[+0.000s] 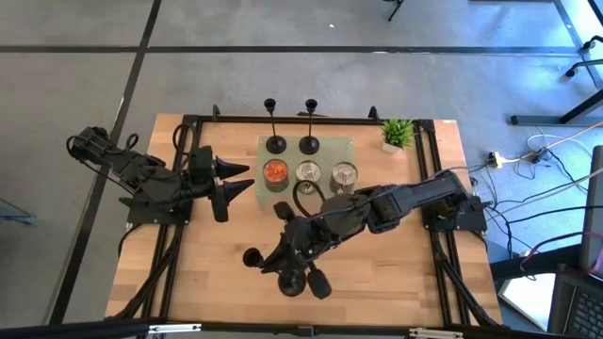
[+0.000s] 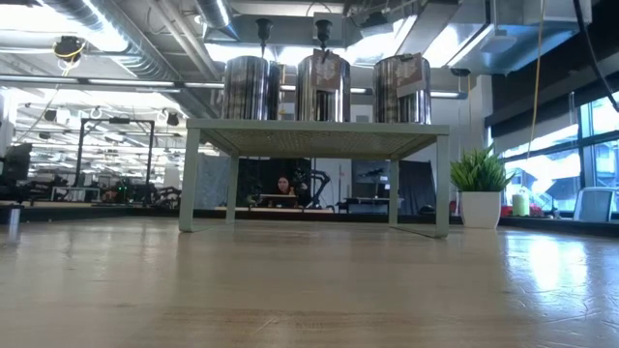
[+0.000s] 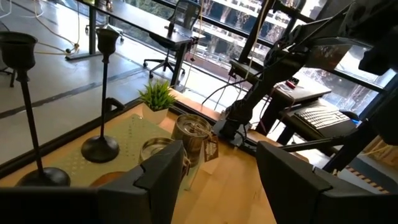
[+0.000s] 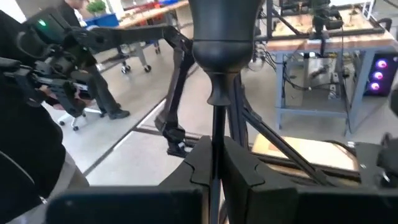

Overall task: Pick & Place candle stick holders
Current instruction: Put the candle holder on the shelf aligned with the other candle holder

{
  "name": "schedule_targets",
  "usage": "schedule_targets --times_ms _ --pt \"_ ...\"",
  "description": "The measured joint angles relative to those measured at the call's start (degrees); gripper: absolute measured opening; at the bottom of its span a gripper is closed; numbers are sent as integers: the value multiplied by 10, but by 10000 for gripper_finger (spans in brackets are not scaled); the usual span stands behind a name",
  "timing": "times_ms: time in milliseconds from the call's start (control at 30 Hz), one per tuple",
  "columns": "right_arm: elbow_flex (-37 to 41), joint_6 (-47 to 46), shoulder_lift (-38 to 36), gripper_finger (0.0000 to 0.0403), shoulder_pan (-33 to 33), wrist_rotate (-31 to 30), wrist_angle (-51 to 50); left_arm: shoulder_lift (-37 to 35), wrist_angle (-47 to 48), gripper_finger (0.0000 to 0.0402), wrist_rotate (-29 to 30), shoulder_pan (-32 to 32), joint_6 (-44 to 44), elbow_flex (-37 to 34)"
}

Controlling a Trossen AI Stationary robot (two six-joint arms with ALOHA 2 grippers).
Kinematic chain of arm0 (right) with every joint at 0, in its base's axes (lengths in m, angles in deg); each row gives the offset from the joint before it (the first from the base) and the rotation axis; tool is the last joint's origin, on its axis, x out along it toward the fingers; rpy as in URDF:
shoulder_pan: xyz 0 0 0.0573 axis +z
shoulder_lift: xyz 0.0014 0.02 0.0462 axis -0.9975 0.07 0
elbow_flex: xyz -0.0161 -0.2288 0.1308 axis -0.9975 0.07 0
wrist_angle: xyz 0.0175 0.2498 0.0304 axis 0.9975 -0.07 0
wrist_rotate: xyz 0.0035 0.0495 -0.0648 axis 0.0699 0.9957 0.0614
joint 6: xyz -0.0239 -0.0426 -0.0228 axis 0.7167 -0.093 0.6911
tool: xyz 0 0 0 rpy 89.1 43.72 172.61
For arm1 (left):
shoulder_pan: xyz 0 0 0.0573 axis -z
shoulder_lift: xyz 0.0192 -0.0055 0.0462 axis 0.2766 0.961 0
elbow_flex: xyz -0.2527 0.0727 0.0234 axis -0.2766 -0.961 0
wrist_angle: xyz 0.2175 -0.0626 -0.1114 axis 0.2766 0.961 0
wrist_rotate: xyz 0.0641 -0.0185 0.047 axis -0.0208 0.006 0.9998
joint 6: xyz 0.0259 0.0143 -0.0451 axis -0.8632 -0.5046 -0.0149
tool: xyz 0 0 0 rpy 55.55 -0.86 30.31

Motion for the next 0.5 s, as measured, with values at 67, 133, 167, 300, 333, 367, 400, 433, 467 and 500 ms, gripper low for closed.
schedule_targets --times_ms 67,133,167,300,333,367,400,433,467,500 --pt "22 -1 -2 15 0 1 31 0 0 200 0 0 3 0" --pt "64 -11 -9 15 0 23 83 0 0 200 0 0 9 0" --pt "92 -22 -13 15 -1 39 126 0 0 200 0 0 13 0" --pt "223 -73 -36 15 -8 84 350 0 0 200 0 0 22 0" --pt "251 -83 -43 15 -8 84 394 0 0 200 0 0 25 0" --pt "274 -88 -53 15 -8 78 419 0 0 200 0 0 26 0" --pt "293 -90 -65 15 -8 65 426 0 0 200 0 0 26 0" --pt "308 -90 -76 15 -7 47 426 0 0 200 0 0 26 0" --pt "321 -83 -90 15 -3 26 415 0 0 200 0 0 26 0" --pt "334 -75 -106 15 1 4 398 0 0 200 0 0 26 0"
